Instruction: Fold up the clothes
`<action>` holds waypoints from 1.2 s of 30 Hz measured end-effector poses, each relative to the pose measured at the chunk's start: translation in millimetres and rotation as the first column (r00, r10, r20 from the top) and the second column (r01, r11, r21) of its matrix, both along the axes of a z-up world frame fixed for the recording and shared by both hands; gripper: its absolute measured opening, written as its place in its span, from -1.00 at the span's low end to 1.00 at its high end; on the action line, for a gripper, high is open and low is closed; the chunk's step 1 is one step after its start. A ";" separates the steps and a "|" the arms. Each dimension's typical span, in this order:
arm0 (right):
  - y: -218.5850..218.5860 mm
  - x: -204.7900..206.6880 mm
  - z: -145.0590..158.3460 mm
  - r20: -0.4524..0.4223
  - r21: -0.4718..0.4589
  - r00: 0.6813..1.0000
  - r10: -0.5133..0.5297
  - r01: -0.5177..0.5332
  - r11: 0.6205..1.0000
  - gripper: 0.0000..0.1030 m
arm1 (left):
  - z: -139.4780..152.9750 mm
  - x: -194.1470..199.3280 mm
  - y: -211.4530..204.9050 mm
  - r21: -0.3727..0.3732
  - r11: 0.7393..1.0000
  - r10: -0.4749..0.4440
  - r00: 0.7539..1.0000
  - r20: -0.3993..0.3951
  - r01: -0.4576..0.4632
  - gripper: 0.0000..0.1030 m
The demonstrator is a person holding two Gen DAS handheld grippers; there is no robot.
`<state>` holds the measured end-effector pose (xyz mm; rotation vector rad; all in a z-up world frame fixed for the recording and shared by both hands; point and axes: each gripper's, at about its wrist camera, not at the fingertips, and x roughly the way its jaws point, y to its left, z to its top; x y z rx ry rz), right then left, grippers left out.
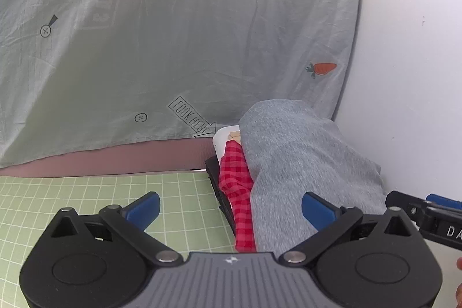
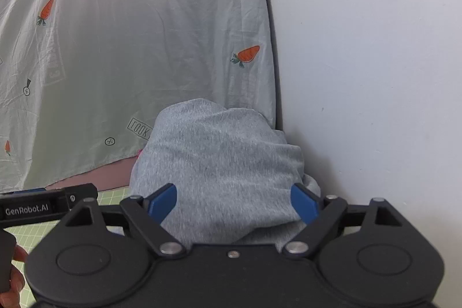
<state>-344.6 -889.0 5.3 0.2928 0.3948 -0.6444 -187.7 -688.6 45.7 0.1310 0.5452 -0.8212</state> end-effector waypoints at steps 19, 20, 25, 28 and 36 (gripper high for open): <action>126.5 -102.3 -22.1 -0.156 0.005 0.987 -0.043 0.045 0.999 1.00 | -30.9 -99.5 111.9 0.112 0.989 -0.086 0.992 -0.097 0.097 1.00; 127.6 -105.1 -22.3 -0.154 0.009 0.987 -0.047 0.049 0.999 1.00 | -30.3 -101.0 112.7 0.111 0.989 -0.091 0.991 -0.097 0.101 1.00; 133.0 -114.4 -21.8 -0.150 0.006 0.987 -0.063 0.065 0.998 1.00 | -27.5 -107.6 114.5 0.112 0.987 -0.106 0.991 -0.087 0.116 1.00; 133.4 -117.0 -21.2 -0.144 0.008 0.987 -0.065 0.067 0.998 1.00 | -26.8 -110.3 114.5 0.115 0.986 -0.111 0.990 -0.081 0.120 1.00; 129.6 -118.3 -22.0 -0.142 0.009 0.987 -0.075 0.077 0.997 1.00 | -26.0 -110.7 113.5 0.115 0.986 -0.112 0.991 -0.076 0.120 1.00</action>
